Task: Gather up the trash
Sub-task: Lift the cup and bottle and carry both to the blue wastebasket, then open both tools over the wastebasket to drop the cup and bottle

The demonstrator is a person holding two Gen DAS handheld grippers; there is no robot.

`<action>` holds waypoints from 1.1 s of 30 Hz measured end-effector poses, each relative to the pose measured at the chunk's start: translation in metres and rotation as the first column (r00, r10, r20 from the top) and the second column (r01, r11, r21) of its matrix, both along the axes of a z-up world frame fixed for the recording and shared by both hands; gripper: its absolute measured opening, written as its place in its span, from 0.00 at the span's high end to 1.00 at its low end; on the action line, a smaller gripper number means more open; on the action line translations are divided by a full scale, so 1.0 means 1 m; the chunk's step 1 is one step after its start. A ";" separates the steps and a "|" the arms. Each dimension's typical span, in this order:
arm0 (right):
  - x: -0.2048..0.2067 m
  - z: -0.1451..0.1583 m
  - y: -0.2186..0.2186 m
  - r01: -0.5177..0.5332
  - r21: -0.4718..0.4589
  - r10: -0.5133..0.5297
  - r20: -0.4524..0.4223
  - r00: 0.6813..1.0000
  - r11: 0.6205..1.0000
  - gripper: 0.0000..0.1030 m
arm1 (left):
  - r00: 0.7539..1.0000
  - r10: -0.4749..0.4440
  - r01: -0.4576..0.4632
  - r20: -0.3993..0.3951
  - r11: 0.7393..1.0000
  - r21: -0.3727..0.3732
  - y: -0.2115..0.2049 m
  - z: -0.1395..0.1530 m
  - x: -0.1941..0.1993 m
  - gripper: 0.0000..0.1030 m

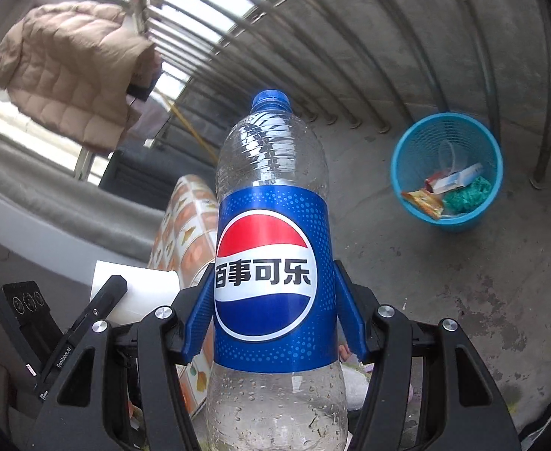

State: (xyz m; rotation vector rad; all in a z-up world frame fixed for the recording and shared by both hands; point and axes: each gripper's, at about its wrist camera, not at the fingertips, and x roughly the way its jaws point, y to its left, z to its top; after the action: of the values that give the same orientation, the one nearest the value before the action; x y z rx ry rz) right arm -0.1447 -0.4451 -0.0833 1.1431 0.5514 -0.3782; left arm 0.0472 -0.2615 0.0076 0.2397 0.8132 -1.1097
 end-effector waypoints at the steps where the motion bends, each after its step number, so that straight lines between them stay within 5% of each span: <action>1: -0.006 -0.009 -0.009 0.027 0.023 -0.027 -0.006 1.000 0.999 0.44 | 1.000 -0.016 0.016 -0.022 1.000 0.015 -0.017 -0.005 0.002 0.44; 9: -0.036 -0.099 -0.080 0.201 0.302 -0.200 -0.033 0.979 0.932 0.44 | 0.977 -0.107 0.137 -0.185 0.978 0.155 -0.153 -0.073 0.011 0.44; 12: -0.032 -0.133 -0.113 0.240 0.432 -0.266 0.001 0.964 0.869 0.42 | 0.973 -0.093 0.136 -0.213 0.972 0.193 -0.200 -0.095 0.019 0.44; 15: -0.024 -0.176 -0.151 0.295 0.564 -0.371 0.022 0.928 0.771 0.40 | 0.964 -0.097 0.149 -0.249 0.969 0.199 -0.248 -0.118 0.031 0.19; 17: -0.016 -0.207 -0.174 0.320 0.611 -0.428 0.033 0.903 0.724 0.26 | 0.963 -0.067 0.125 -0.260 0.969 0.215 -0.268 -0.133 0.040 0.18; 22: -0.011 -0.257 -0.176 0.422 0.633 -0.491 -0.075 0.868 0.649 0.26 | 0.932 0.010 0.066 -0.361 0.978 0.196 -0.255 -0.147 0.058 0.18; 28: -0.006 -0.262 -0.149 0.411 0.593 -0.456 -0.083 0.886 0.692 0.26 | 0.944 -0.010 0.063 -0.330 0.987 0.151 -0.218 -0.127 0.066 0.18; 33: -0.016 -0.232 -0.133 0.404 0.516 -0.432 -0.070 0.899 0.756 0.26 | 0.966 -0.027 0.051 -0.258 0.995 0.088 -0.179 -0.093 0.058 0.18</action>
State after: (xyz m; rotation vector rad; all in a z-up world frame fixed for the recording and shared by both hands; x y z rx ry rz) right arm -0.1607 -0.5785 -0.3157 1.8146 0.3471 -0.6057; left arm 0.1049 -0.4405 -0.0852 0.1932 1.0974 -1.1557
